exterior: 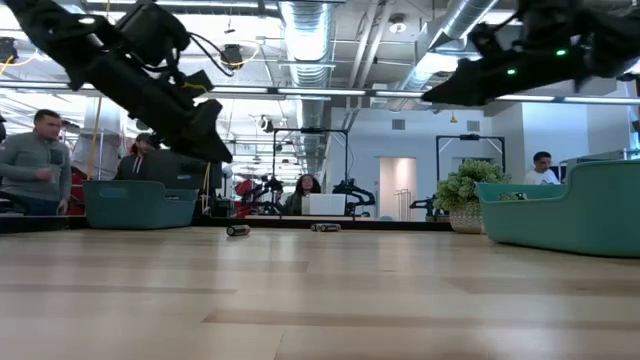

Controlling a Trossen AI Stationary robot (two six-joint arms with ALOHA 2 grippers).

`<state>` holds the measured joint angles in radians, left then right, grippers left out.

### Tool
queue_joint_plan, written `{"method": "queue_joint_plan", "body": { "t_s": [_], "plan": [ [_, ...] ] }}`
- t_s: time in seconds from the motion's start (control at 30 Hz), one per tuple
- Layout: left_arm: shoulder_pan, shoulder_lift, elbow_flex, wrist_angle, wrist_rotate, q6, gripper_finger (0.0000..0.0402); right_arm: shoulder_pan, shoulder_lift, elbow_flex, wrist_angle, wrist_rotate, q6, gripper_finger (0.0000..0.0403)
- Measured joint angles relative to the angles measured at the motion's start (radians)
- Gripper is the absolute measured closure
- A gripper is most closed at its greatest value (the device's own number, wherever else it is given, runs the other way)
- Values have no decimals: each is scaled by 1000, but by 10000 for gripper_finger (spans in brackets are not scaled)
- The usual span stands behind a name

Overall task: Sort batteries
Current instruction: Put the brown-block battery into the green bin

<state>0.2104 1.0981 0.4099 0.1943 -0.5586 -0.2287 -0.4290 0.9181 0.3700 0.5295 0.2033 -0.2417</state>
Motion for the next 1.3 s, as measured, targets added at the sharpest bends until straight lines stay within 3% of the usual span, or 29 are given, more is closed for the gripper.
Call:
{"method": "queue_joint_plan", "body": {
  "t_s": [0.33,0.63,0.8,1.3],
  "plan": [
    [0,-143,-76,-6,-53,19,231,92,404,152,211,-64,-2,232],
    [7,-271,-125,-63,-91,-1,231,129,744,375,210,-106,-17,232],
    [7,-322,-125,-118,-102,-6,231,69,871,541,7,-190,-30,232],
    [7,-346,-125,-159,-103,-15,231,-106,1052,869,-591,-470,-364,232]
  ]
}}
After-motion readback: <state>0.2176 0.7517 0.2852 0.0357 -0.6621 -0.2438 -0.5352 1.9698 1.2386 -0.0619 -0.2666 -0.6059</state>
